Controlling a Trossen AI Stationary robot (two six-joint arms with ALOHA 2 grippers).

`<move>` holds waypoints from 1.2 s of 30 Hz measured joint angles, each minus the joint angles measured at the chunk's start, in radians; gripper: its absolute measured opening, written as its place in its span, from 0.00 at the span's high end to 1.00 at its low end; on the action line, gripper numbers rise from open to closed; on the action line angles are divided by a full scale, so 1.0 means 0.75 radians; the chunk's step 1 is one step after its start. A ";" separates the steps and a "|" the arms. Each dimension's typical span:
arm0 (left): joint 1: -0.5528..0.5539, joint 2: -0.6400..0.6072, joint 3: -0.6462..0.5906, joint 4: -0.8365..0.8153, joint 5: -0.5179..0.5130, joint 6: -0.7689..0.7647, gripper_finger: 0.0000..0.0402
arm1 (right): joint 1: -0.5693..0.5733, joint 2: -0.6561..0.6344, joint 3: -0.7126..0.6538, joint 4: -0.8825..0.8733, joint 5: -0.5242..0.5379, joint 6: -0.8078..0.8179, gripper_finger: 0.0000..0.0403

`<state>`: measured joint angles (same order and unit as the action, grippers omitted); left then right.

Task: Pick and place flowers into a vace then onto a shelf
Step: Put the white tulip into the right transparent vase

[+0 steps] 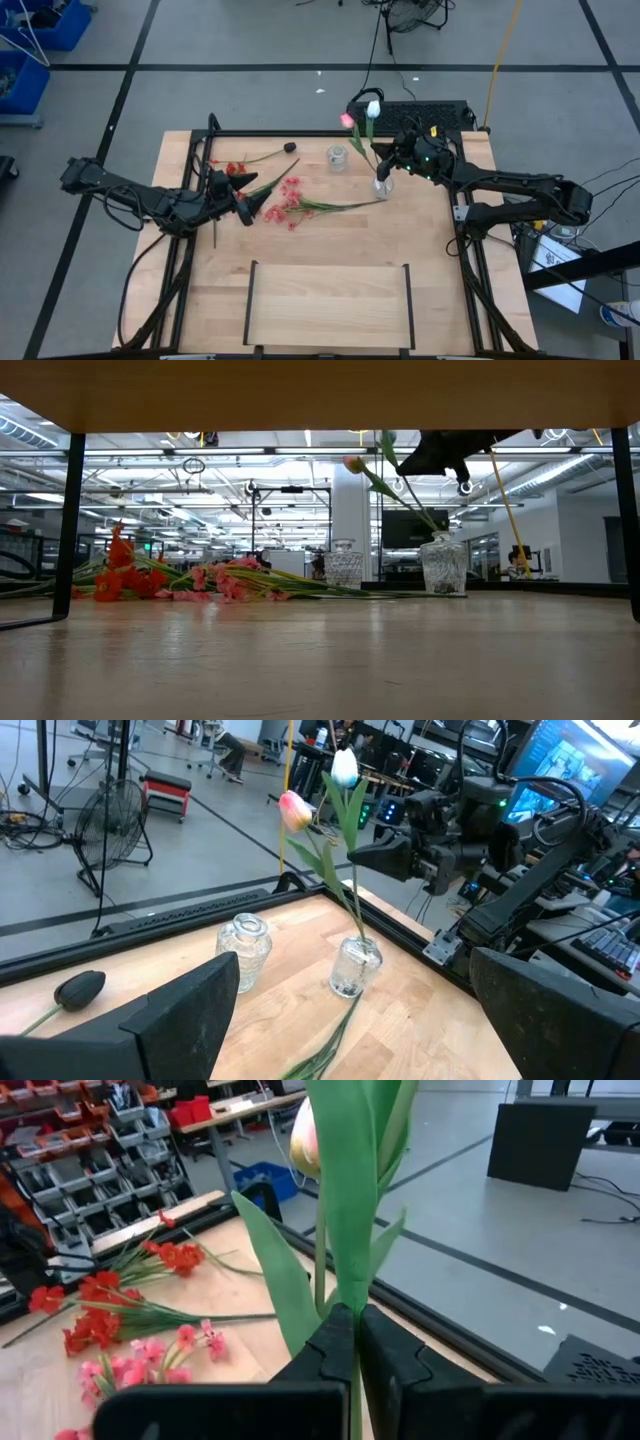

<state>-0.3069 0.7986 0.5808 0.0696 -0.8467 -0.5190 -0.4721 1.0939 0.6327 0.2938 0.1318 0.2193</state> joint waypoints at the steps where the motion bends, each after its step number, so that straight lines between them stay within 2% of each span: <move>1: 0.000 0.000 0.000 0.000 0.000 0.000 0.01 | 0.000 0.000 0.000 -0.008 0.000 -0.004 1.00; 6: 0.000 0.000 0.000 0.000 0.000 -0.004 0.01 | 0.003 0.000 0.000 -0.061 -0.002 -0.005 1.00; 12: 0.000 0.000 0.000 0.001 0.000 -0.004 0.01 | 0.003 0.000 -0.089 0.015 -0.002 0.014 1.00; 26: 0.000 0.000 0.000 0.001 -0.001 -0.008 0.01 | 0.003 -0.002 -0.457 0.498 -0.003 -0.004 0.99; 36: 0.000 0.000 0.000 0.001 -0.003 0.021 0.01 | 0.004 -0.002 -0.586 0.538 -0.007 -0.005 0.99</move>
<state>-0.3069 0.7983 0.5808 0.0700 -0.8490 -0.5032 -0.4694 1.0923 0.1932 0.6970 0.1265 0.2157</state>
